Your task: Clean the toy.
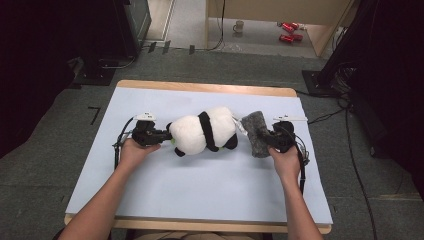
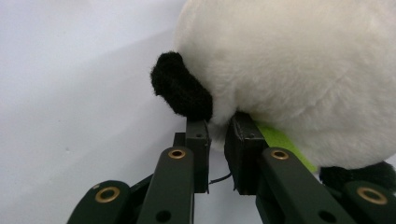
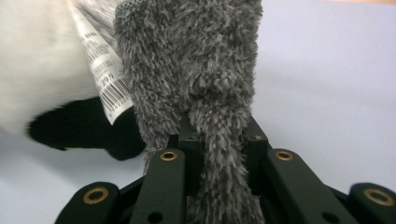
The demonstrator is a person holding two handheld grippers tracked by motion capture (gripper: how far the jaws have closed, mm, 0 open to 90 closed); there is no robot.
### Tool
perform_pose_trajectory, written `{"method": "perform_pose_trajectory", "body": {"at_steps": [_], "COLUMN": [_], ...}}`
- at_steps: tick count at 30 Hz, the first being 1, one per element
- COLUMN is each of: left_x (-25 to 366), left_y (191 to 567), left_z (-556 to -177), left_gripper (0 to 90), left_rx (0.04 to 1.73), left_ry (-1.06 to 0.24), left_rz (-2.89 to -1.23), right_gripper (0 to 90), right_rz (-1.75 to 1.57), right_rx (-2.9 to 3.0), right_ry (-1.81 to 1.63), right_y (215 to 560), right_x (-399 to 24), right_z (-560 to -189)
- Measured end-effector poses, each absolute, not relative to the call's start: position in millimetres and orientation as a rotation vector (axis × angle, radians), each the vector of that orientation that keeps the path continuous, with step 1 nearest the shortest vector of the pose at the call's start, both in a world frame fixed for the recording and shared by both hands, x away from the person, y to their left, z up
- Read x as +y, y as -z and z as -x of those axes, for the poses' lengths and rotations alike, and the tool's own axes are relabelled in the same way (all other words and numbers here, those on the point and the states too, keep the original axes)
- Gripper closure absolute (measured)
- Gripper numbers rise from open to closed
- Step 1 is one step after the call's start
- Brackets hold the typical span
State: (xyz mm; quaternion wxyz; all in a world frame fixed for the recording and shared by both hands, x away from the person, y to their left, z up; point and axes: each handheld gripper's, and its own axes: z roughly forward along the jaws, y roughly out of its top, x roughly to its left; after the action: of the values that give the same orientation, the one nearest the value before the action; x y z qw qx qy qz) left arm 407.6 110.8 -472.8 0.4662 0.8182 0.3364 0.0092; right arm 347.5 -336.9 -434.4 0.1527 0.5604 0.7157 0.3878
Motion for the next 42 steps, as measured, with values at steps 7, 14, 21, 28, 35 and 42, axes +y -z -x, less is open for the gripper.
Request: {"method": "perform_pose_trajectory", "body": {"at_steps": [7,14,21,28,35,42], "left_x": [112.8,115.6,116.4,117.4,123.9,144.2], "left_y": [472.9,473.4,473.4,471.5,466.3,460.5], "left_z": [-406.8,-406.1,-405.5,-404.0,-400.6,-399.6], "left_gripper": [75.6,68.6,62.0,54.2,48.8,44.8], "left_rx": [0.841,0.859,0.871,0.867,0.851,0.869], "left_ry": [-0.035,-0.052,-0.063,-0.085,-0.103,-0.135], "left_rz": [-1.998,-1.990,-1.990,-2.013,-2.017,-1.979], "right_gripper": [75.2,73.7,60.2,42.4,39.6,41.5], "right_rz": [-1.664,-1.663,-1.689,-1.667,-1.654,-1.653], "right_rx": [2.102,2.128,2.107,2.080,2.027,1.986], "right_ry": [-0.988,-0.935,-0.938,-0.993,-1.078,-1.122], "right_y": [457.1,468.6,470.9,463.1,447.6,436.9], "right_x": [-333.4,-327.2,-329.3,-333.6,-342.9,-359.1], "right_z": [-361.2,-367.5,-369.2,-367.3,-359.0,-349.6]}}
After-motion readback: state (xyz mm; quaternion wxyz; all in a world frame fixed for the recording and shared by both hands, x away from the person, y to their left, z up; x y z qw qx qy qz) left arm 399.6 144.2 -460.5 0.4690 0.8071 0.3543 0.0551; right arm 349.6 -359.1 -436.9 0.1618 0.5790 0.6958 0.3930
